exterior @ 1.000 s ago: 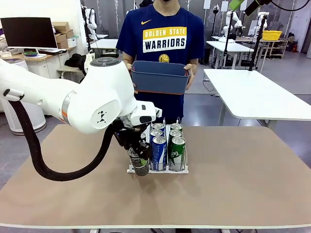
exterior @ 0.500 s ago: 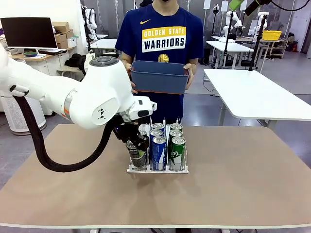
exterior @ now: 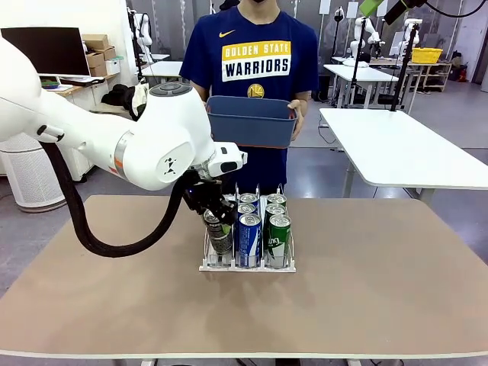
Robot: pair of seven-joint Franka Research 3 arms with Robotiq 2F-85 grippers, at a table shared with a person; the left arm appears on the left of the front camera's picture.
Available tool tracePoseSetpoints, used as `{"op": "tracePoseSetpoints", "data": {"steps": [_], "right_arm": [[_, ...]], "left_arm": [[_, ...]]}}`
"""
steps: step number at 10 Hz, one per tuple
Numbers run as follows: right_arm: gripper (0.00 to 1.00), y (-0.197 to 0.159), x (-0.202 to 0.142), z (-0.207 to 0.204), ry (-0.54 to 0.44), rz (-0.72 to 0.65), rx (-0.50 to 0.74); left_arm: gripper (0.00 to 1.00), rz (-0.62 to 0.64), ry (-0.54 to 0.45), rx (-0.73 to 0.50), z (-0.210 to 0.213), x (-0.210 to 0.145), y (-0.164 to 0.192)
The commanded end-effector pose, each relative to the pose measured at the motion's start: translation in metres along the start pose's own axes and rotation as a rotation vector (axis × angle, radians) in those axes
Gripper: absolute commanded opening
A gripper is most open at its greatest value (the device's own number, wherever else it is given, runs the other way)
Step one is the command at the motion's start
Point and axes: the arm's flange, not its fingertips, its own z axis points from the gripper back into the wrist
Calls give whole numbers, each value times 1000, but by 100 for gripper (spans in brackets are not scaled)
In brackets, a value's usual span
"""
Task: Fill the beverage cans into the dispenser.
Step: Place the picked Pepsi coke in the line of the Automatic Can Dispenser with the same cans.
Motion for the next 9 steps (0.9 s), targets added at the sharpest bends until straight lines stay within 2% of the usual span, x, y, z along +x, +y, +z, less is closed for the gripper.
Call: {"op": "tracePoseSetpoints", "data": {"steps": [1,4,9], "right_arm": [[100,0,-1,1,0,0,0],[100,0,-1,1,0,0,0],[100,0,-1,1,0,0,0]], "left_arm": [[58,33,-30,77,-8,14,12],[58,30,8,91,-18,13,11],[58,27,84,-10,-32,10,6]]}}
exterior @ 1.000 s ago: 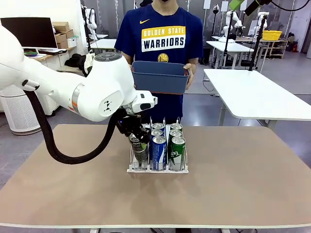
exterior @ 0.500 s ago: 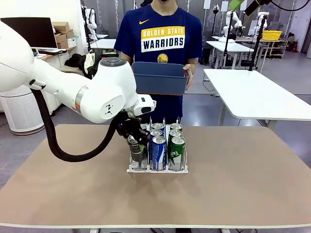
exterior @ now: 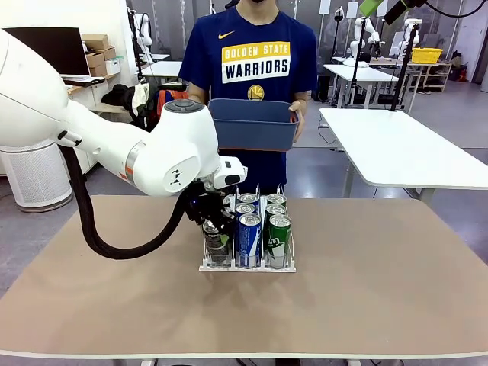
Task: Fill the beverage cans into the dispenser.
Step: Place the picked Pepsi coke in the line of the Automatic Can Dispenser with the same cans.
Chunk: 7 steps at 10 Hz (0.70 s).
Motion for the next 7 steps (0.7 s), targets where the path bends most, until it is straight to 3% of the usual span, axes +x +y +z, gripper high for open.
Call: {"op": "tracePoseSetpoints", "data": {"steps": [1,7], "right_arm": [[100,0,-1,1,0,0,0],[100,0,-1,1,0,0,0]], "left_arm": [[58,13,17,-37,11,6,2],[58,-2,19,-16,-3,1,0]]}}
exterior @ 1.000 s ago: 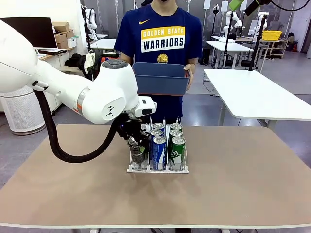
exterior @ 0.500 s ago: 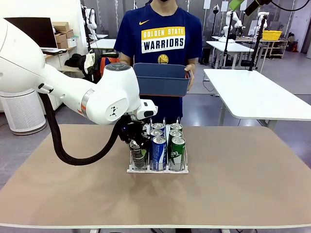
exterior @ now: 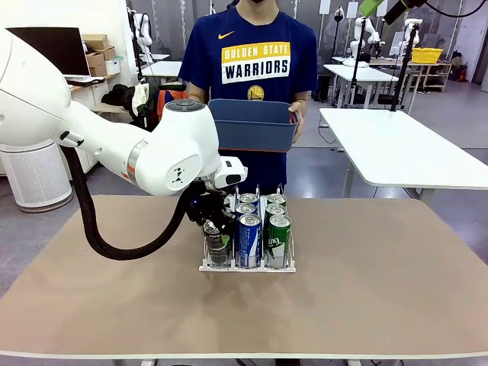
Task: Fill the beverage cans into the dispenser.
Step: Place the picked Pepsi coke in the line of the Automatic Can Dispenser with the same cans.
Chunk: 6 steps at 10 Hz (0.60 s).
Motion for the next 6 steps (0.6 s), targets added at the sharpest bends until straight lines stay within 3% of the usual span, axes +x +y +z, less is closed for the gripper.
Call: {"op": "tracePoseSetpoints", "data": {"steps": [1,2,3,4,5,6], "right_arm": [[100,0,-1,1,0,0,0],[100,0,-1,1,0,0,0],[100,0,-1,1,0,0,0],[100,0,-1,1,0,0,0],[100,0,-1,1,0,0,0],[100,0,-1,1,0,0,0]], "left_arm": [[58,0,39,-38,-7,0,0],[58,5,46,-42,-8,-1,-1],[78,14,50,-42,-4,-2,-2],[78,9,38,-37,5,-2,0],[98,17,28,-37,14,-5,-3],[83,37,16,-29,23,-6,-5]]}}
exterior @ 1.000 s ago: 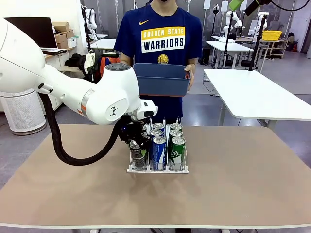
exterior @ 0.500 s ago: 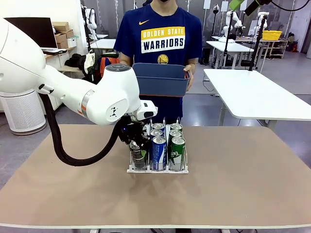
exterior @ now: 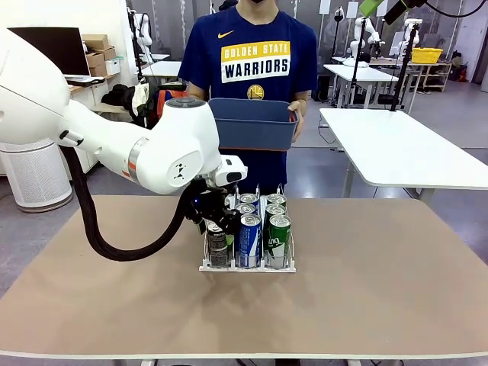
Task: Fill the beverage cans into the dispenser.
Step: Place the picked Pepsi coke in the line of the Automatic Can Dispenser with the same cans.
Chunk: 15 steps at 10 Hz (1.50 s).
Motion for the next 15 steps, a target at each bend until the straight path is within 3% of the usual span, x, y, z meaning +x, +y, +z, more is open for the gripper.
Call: {"op": "tracePoseSetpoints", "data": {"steps": [1,13,14,15], "right_arm": [[100,0,-1,1,0,0,0],[100,0,-1,1,0,0,0],[100,0,-1,1,0,0,0],[100,0,-1,1,0,0,0]], "left_arm": [[100,15,-8,2,21,-7,-2],[100,8,-19,1,22,-2,-3],[100,-28,-32,-95,38,-9,1],[100,-38,-55,-106,52,-13,8]]}}
